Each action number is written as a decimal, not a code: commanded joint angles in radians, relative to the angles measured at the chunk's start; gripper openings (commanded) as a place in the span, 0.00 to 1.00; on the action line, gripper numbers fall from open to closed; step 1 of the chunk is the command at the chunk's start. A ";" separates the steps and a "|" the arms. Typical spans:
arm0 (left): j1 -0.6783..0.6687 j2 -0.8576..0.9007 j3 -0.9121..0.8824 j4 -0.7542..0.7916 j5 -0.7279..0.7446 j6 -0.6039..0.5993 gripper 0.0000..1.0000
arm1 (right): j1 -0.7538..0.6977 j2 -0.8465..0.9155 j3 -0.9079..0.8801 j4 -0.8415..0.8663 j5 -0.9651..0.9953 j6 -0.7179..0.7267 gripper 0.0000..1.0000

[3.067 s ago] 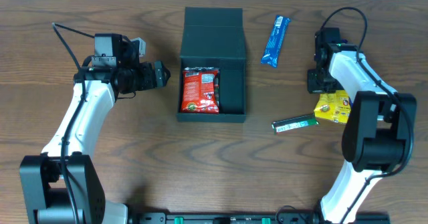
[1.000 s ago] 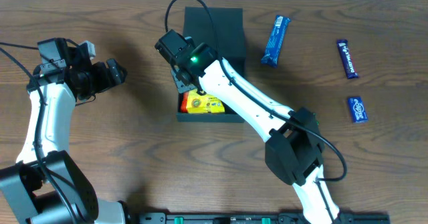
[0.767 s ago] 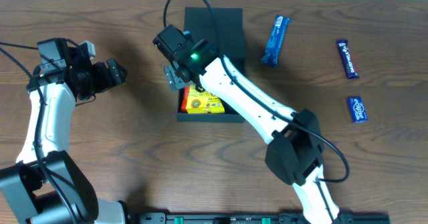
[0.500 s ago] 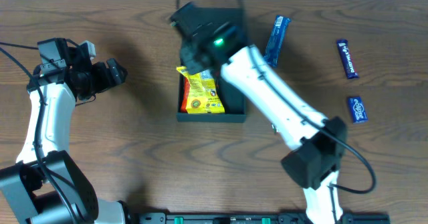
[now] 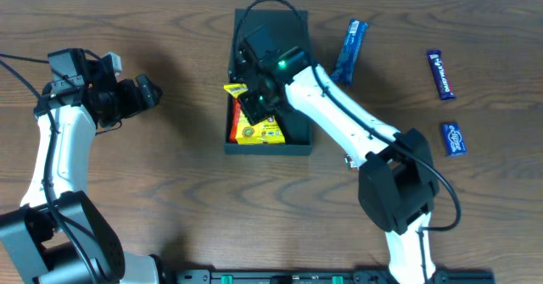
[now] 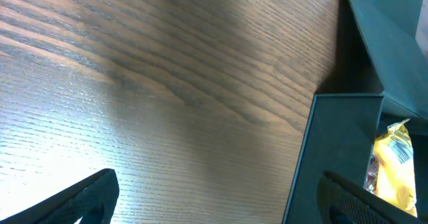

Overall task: Pack container
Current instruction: 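Carry the yellow bag with the right gripper and lower it into the box, then release the yellow bag and press it down inside the box, then move the right gripper to the blue wafer bar and grasp it, then carry the blue bar into the box beside the yellow bag and release, then move the right gripper to the dark blue chocolate bar and grasp it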

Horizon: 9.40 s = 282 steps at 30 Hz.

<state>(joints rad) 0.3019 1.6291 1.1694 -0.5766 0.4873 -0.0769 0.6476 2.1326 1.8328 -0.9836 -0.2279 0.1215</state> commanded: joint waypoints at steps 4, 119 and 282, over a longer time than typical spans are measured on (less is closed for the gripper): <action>-0.002 0.011 0.025 -0.015 0.003 0.018 0.95 | 0.014 -0.004 -0.072 0.093 -0.028 -0.026 0.01; -0.361 0.189 0.024 0.117 0.019 -0.181 0.06 | -0.530 0.444 0.551 -0.064 0.194 0.388 0.97; -0.361 0.189 0.024 0.102 0.019 -0.145 0.06 | -0.143 -0.126 -0.356 0.123 0.198 0.026 0.01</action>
<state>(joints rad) -0.0608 1.8050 1.1736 -0.4706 0.5159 -0.2352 0.4908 1.9701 1.4860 -0.8707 -0.0360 0.1696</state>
